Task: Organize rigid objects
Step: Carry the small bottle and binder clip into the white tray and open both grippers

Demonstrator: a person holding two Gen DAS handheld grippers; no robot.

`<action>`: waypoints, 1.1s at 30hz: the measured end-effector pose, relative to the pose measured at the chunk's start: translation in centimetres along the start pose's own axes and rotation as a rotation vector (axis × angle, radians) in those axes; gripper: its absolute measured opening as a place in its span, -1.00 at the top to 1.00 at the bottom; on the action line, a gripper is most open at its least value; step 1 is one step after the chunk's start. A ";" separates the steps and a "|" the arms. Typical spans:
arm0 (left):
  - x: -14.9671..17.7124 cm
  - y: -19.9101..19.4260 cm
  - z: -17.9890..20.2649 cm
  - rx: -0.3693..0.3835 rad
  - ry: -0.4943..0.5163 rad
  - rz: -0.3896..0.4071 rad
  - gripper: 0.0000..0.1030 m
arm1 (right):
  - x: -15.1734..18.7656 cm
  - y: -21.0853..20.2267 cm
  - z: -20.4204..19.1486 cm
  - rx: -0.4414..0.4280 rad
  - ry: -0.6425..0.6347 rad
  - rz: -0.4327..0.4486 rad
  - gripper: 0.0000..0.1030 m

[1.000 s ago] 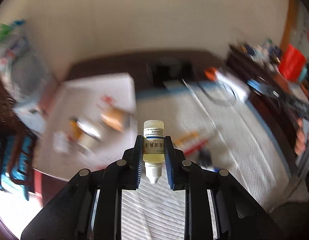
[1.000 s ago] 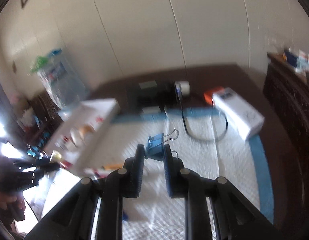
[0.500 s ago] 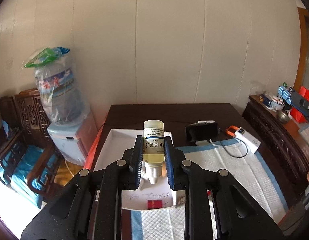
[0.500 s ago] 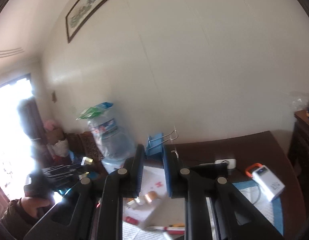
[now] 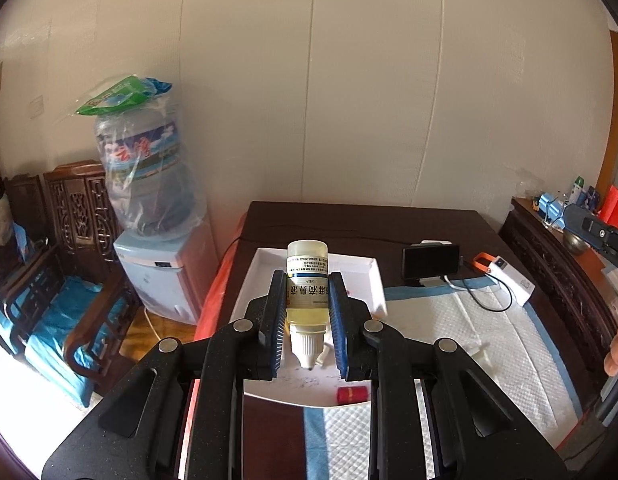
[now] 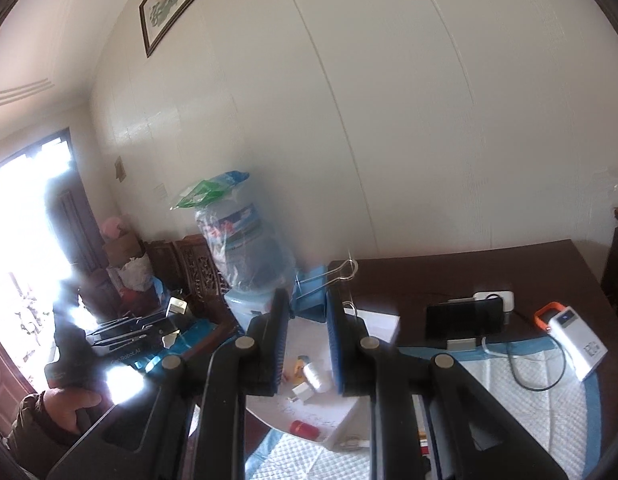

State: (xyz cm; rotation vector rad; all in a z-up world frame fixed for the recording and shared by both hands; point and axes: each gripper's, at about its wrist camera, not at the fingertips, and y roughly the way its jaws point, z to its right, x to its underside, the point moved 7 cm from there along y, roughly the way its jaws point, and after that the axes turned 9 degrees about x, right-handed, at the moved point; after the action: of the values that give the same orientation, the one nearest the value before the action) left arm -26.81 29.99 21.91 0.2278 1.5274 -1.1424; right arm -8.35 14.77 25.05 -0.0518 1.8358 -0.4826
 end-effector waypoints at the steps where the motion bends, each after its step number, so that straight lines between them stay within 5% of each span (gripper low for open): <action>1: 0.0 -0.1 -0.4 -0.002 -0.002 0.000 0.62 | 0.1 0.3 -0.4 -0.004 -0.002 -0.004 0.67; 14: 0.2 -0.2 -3.6 -0.009 -0.007 -0.011 0.62 | 1.3 2.7 -3.7 -0.043 -0.005 -0.040 0.67; 33: 1.5 6.1 -5.3 0.053 -0.047 -0.110 0.62 | 4.3 7.9 -3.7 -0.040 0.004 -0.180 0.67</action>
State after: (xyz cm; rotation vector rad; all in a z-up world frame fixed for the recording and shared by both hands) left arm -26.57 36.35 16.76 0.1531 1.4838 -1.2680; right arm -11.53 21.97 19.30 -0.2453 1.8535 -0.5720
